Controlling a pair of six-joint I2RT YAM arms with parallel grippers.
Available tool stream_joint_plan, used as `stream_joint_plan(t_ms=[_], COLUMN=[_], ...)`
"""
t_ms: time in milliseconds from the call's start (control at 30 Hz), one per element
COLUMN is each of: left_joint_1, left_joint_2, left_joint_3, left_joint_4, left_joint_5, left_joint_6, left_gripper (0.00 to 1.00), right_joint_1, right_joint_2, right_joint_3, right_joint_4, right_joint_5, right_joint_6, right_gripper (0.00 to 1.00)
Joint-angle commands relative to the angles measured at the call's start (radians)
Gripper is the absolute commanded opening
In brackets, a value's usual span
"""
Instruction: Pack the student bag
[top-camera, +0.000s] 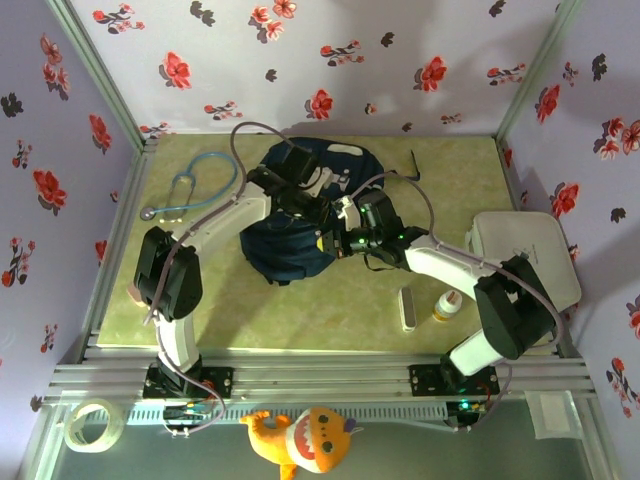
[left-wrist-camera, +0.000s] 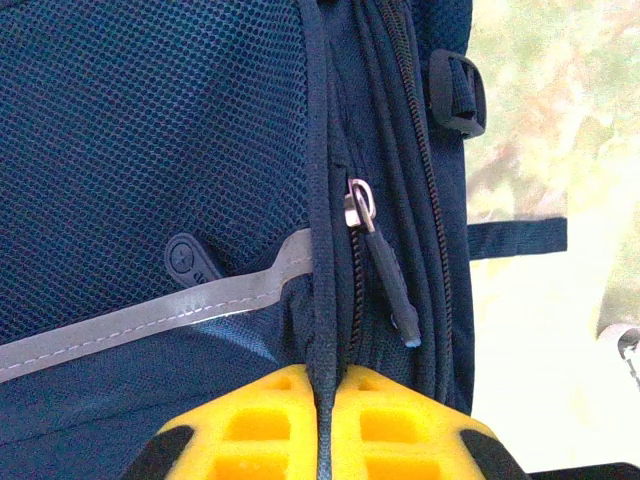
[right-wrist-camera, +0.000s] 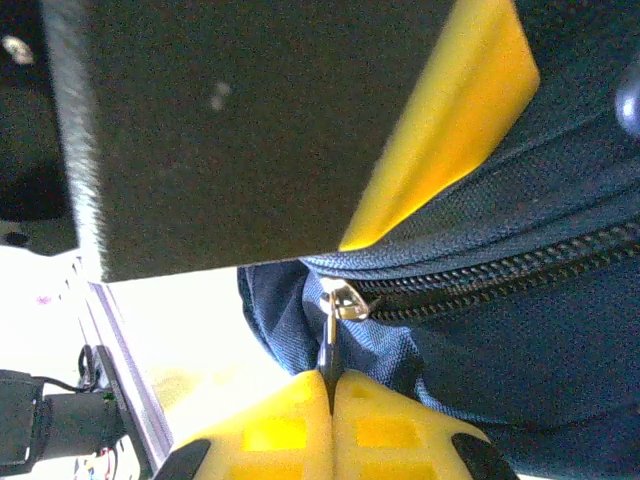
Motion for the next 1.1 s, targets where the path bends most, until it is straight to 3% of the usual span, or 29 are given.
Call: stream_joint_plan(t_ms=[0, 200, 300, 667, 1067], left_joint_1=[0.014, 0.033, 0.034, 0.027, 0.008], left_joint_2=[-0.001, -0.033, -0.05, -0.103, -0.107], left_joint_3=[0.054, 0.01, 0.001, -0.02, -0.049], left_joint_4=[0.165, 0.18, 0.18, 0.24, 0.262], left_joint_5=[0.065, 0.066, 0.069, 0.112, 0.141], left_joint_6=[-0.054, -0.043, -0.043, -0.047, -0.024], left_gripper=[0.0, 0.0, 0.0, 0.0, 0.0], right_joint_1=[0.016, -0.104, -0.161, -0.226, -0.224], right_joint_2=[-0.037, -0.162, -0.196, -0.134, 0.041], right_joint_3=[-0.022, -0.151, -0.153, -0.027, 0.122], right_joint_4=[0.061, 0.254, 0.244, 0.085, 0.132], right_joint_5=[0.022, 0.074, 0.111, 0.17, 0.066], right_joint_6=[0.027, 0.246, 0.362, 0.743, 0.835], right_gripper=[0.04, 0.41, 0.53, 0.65, 0.63])
